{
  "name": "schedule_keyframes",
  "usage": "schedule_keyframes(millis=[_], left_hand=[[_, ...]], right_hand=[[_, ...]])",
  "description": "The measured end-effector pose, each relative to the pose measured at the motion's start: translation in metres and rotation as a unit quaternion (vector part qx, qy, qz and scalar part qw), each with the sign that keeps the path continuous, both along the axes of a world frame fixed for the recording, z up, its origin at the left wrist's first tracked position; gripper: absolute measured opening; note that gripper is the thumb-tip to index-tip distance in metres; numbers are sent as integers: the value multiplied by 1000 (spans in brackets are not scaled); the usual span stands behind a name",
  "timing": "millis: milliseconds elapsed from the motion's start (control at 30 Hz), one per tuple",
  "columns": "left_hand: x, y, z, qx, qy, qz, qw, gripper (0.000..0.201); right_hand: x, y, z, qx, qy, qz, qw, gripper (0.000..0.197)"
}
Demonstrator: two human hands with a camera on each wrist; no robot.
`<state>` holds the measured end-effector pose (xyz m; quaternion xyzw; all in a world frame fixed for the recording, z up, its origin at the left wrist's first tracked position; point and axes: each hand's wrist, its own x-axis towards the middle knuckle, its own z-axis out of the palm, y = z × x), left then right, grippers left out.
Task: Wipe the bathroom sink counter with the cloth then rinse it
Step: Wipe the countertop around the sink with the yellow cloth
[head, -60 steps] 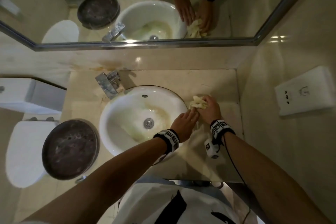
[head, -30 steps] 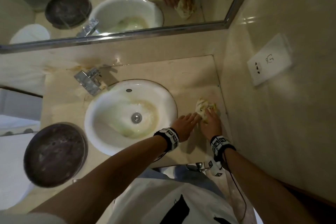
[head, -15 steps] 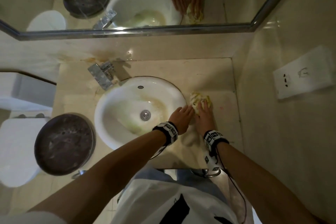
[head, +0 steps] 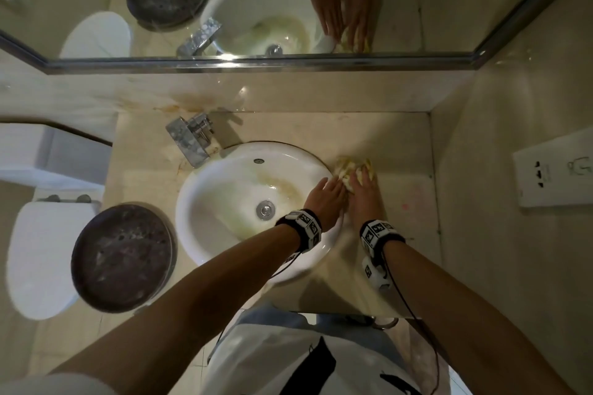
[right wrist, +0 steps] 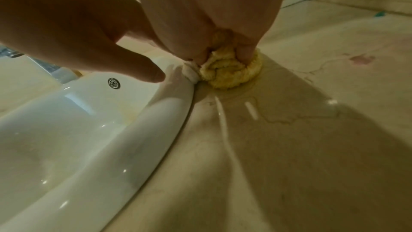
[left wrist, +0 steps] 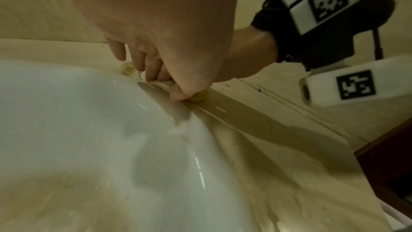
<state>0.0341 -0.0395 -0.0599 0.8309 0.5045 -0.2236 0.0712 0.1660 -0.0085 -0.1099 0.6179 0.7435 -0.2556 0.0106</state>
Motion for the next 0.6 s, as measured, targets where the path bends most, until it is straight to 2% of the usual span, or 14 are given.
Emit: schedule_keyframes(millis=[167, 400, 500, 600], left_hand=[[-8, 14, 0, 0, 14, 18, 1000, 69], [-19, 30, 0, 1, 14, 36, 999, 71], [-26, 35, 0, 5, 15, 47, 999, 70], [-34, 42, -1, 1, 14, 57, 998, 70]], right_hand=[[-12, 19, 2, 42, 4, 19, 999, 50], [-26, 43, -15, 13, -22, 17, 1000, 54], [-32, 55, -11, 49, -12, 44, 998, 55], [-37, 69, -25, 49, -16, 70, 996, 62]])
